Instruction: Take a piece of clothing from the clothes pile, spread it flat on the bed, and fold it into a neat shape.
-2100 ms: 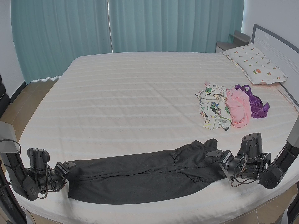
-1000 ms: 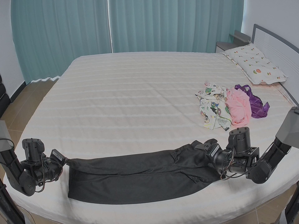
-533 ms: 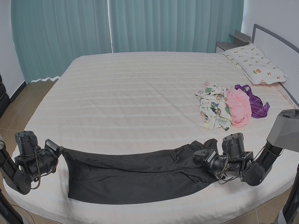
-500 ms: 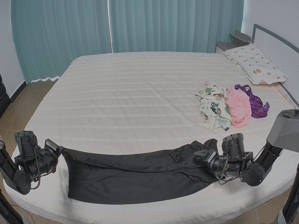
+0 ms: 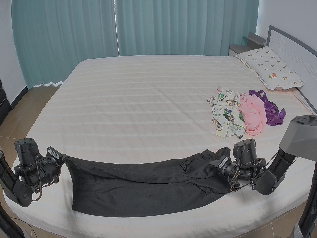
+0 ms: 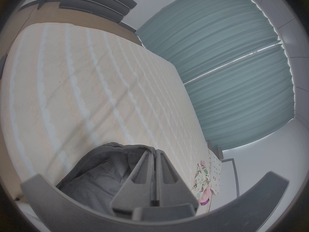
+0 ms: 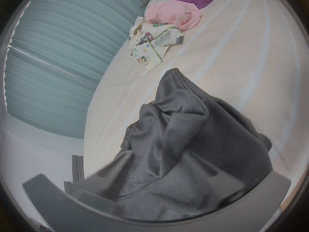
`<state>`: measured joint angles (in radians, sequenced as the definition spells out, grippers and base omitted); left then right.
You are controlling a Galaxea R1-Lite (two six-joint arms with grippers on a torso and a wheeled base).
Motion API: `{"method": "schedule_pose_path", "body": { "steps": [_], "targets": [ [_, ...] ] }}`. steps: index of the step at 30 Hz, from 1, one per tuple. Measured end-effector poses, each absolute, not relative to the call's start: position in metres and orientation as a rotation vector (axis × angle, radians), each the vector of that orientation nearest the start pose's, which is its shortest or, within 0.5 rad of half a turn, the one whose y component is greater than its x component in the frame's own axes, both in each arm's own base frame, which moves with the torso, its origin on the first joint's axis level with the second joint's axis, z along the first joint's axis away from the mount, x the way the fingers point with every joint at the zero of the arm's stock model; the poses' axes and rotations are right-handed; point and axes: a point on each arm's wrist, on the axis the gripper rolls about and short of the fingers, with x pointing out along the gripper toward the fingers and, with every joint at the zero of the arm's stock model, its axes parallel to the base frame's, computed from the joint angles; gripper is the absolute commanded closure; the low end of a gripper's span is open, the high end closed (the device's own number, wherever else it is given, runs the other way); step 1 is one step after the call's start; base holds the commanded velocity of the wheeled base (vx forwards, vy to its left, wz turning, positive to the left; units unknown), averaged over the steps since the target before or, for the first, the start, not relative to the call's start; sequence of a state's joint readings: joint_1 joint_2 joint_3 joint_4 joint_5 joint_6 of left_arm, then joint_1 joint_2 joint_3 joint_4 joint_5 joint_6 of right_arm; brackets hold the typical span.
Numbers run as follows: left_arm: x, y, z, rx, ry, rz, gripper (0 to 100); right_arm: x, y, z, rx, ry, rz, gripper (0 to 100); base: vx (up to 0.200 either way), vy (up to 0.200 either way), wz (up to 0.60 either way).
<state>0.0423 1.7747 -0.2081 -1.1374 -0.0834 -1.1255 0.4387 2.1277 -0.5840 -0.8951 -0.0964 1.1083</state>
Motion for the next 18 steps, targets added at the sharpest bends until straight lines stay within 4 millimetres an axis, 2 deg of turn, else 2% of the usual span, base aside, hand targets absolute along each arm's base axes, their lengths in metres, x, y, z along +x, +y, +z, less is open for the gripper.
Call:
{"method": "schedule_pose_path", "body": {
  "steps": [11, 18],
  "targets": [
    [0.23, 0.007, 0.076, -1.134, 0.41, 0.204, 100, 0.293, 0.13, 0.027, 0.893, 0.696, -0.063, 100, 0.0, 0.0, 0.0],
    [0.234, 0.008, 0.079, -1.128, 0.39, 0.199, 100, 0.308, 0.121, 0.043, 0.908, 0.622, -0.046, 100, 0.0, 0.0, 0.0]
  ]
}}
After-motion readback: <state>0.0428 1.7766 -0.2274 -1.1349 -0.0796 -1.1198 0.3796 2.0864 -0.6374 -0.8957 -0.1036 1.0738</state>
